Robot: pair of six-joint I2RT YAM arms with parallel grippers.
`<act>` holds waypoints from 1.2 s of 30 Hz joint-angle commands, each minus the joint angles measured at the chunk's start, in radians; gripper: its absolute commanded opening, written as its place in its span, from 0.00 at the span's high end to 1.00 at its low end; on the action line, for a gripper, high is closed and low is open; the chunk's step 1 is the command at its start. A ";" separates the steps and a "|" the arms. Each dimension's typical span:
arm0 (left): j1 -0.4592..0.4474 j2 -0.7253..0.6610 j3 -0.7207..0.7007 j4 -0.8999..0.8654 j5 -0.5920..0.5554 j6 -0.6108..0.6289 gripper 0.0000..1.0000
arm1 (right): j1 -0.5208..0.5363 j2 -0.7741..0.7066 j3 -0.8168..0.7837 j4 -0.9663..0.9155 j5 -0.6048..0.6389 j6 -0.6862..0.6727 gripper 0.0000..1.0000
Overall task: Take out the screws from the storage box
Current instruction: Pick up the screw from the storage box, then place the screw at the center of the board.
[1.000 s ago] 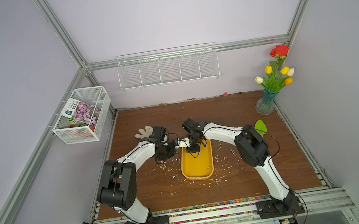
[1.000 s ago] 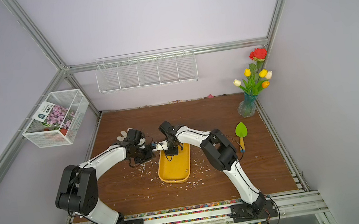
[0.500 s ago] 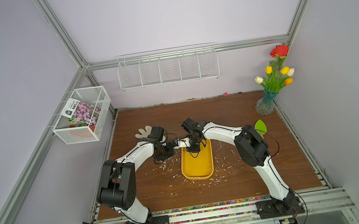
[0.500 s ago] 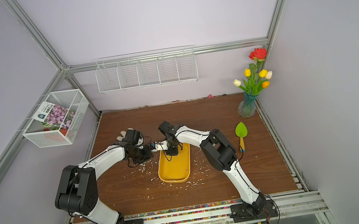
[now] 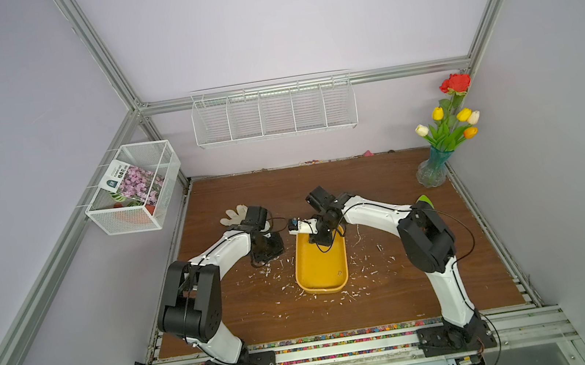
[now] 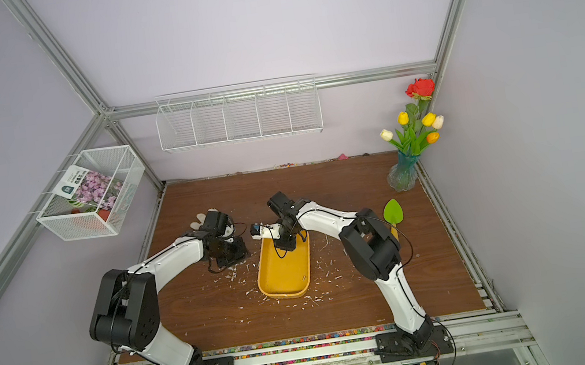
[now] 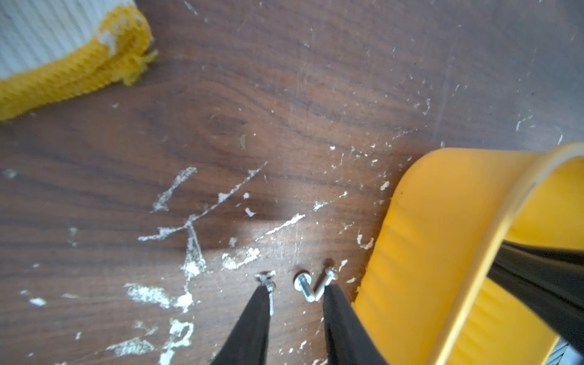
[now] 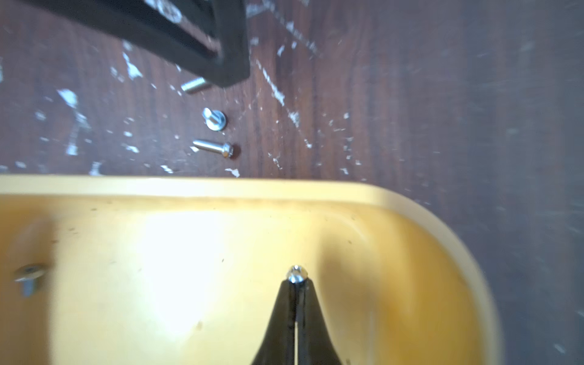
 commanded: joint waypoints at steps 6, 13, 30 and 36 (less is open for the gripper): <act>0.006 -0.075 0.023 0.005 0.016 -0.017 0.65 | -0.075 -0.325 -0.195 0.067 -0.069 0.155 1.00; 0.006 -0.071 0.080 0.065 0.042 -0.028 0.62 | -0.160 -0.613 -0.461 0.010 0.002 0.203 1.00; -0.032 0.084 0.159 0.194 0.219 -0.019 0.58 | -0.193 -0.575 -0.691 0.058 0.205 0.253 1.00; -0.060 0.117 0.172 0.174 0.183 0.000 0.57 | -0.191 -0.471 -0.665 0.051 0.223 0.276 1.00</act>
